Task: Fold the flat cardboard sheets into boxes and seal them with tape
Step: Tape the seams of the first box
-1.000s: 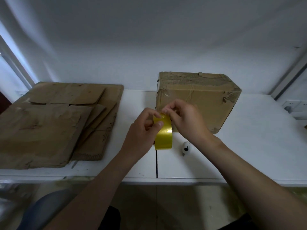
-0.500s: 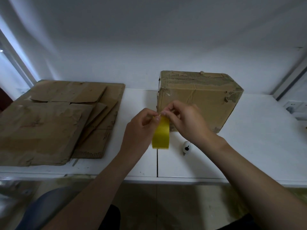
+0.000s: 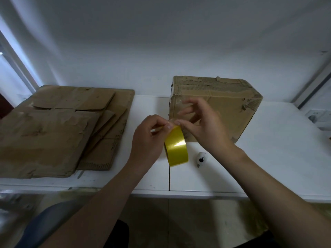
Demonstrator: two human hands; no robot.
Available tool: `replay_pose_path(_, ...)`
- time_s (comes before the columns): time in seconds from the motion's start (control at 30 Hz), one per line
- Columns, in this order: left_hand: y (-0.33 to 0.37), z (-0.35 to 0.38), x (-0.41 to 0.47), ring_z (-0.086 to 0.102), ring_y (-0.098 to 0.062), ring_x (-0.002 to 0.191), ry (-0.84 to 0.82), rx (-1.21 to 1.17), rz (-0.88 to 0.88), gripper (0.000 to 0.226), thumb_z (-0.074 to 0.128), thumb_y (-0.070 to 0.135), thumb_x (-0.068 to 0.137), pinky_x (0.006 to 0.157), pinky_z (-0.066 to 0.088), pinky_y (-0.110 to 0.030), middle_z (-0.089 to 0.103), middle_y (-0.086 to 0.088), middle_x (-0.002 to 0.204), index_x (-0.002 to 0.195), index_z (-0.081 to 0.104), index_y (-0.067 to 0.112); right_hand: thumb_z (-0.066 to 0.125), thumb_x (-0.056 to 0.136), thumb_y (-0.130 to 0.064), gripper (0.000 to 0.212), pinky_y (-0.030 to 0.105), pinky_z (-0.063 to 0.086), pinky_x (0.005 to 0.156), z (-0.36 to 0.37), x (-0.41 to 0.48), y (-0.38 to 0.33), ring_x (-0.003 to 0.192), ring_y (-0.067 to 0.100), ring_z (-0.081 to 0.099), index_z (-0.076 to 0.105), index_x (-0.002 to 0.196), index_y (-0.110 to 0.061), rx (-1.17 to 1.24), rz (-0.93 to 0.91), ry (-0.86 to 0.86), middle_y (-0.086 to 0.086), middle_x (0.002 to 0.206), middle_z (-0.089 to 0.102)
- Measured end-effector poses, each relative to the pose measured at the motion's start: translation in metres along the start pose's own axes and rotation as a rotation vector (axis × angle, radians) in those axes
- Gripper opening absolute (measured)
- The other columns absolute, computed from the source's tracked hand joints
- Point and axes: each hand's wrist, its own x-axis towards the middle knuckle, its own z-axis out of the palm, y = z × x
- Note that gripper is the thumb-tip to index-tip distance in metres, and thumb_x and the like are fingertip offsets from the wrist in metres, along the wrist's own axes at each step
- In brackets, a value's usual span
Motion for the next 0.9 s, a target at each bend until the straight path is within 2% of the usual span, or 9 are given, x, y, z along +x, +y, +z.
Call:
replay_pose_path(0.1,0.001,0.001,-0.001,0.065,-0.009,0.091,-0.001,0.003,0.010,0.017,0.062,0.033,0.089,0.077,0.053,-0.024,0.068,0.007,0.088,0.087,0.068,0.017,0.080,0.083,-0.036,0.016,0.030,0.049,0.062,-0.006,0.003,0.002,0.070,0.012,0.063,0.074,0.088,-0.022,-0.046,-0.140,0.013,-0.011,0.094,0.066)
replay_pose_path(0.2,0.001,0.002,-0.001,0.064,-0.011,0.095,0.015,-0.033,0.021,0.016,0.063,0.036,0.090,0.079,0.055,-0.029,0.067,0.004,0.092,0.087,0.067,0.021,0.079,0.086,-0.026,0.005,0.033,0.054,0.069,-0.008,0.003,0.001,0.080,0.012,0.065,0.081,0.090,-0.025,0.031,-0.102,-0.086,-0.009,0.097,0.069)
replay_pose_path(0.27,0.001,0.005,-0.002,0.060,-0.013,0.102,0.037,-0.022,0.045,0.022,0.061,0.046,0.088,0.080,0.055,-0.032,0.063,0.000,0.101,0.088,0.066,0.024,0.079,0.087,-0.017,0.010,0.026,0.053,0.073,-0.012,0.003,0.003,0.089,0.014,0.067,0.082,0.095,-0.022,0.089,-0.063,-0.160,-0.005,0.101,0.070)
replay_pose_path(0.37,0.002,0.005,0.000,0.052,-0.022,0.114,0.026,0.012,-0.001,0.024,0.058,0.059,0.081,0.081,0.053,-0.033,0.056,-0.004,0.112,0.085,0.065,0.036,0.079,0.086,-0.014,0.016,0.028,0.053,0.075,-0.013,0.002,0.001,0.093,0.021,0.066,0.082,0.102,-0.017,0.144,-0.060,-0.198,-0.001,0.105,0.071)
replay_pose_path(0.43,0.003,0.003,0.002,0.051,-0.021,0.115,0.004,0.007,-0.022,0.026,0.061,0.058,0.081,0.080,0.049,-0.025,0.055,-0.006,0.114,0.086,0.067,0.034,0.080,0.086,-0.015,0.016,0.030,0.053,0.075,-0.013,0.003,-0.002,0.091,0.019,0.065,0.082,0.102,-0.016,0.161,-0.038,-0.173,-0.001,0.104,0.070)
replay_pose_path(0.53,0.003,0.001,0.003,0.056,-0.015,0.108,0.024,-0.026,-0.038,0.015,0.074,0.036,0.087,0.078,0.043,-0.009,0.058,-0.011,0.110,0.087,0.068,0.022,0.081,0.085,-0.012,0.009,0.028,0.052,0.070,-0.011,0.003,-0.004,0.081,0.012,0.063,0.082,0.093,-0.014,0.146,-0.046,-0.136,-0.002,0.093,0.069)
replay_pose_path(0.67,0.002,0.003,0.000,0.061,-0.012,0.106,0.064,-0.073,-0.147,0.013,0.075,0.036,0.088,0.084,0.049,-0.024,0.059,-0.003,0.112,0.089,0.066,0.027,0.079,0.085,-0.010,0.005,0.024,0.051,0.066,-0.003,0.000,-0.003,0.075,0.009,0.062,0.082,0.089,-0.012,0.002,-0.140,-0.084,-0.007,0.085,0.066)
replay_pose_path(0.8,0.010,0.000,0.003,0.066,-0.015,0.102,-0.035,-0.274,-0.454,0.036,0.077,0.028,0.087,0.085,0.059,-0.034,0.063,0.001,0.116,0.117,0.056,0.031,0.078,0.085,-0.010,0.005,0.018,0.048,0.065,-0.002,-0.001,-0.001,0.071,0.007,0.062,0.081,0.085,-0.015,-0.052,-0.114,-0.007,-0.011,0.084,0.065)
replay_pose_path(0.9,0.012,-0.002,0.003,0.071,-0.011,0.099,-0.081,-0.218,-0.392,0.042,0.076,0.023,0.088,0.085,0.061,-0.035,0.073,0.001,0.110,0.127,0.062,0.033,0.079,0.085,-0.012,0.008,0.022,0.050,0.066,-0.009,0.002,-0.001,0.074,0.009,0.064,0.080,0.083,-0.019,0.009,0.037,-0.087,-0.011,0.082,0.066)
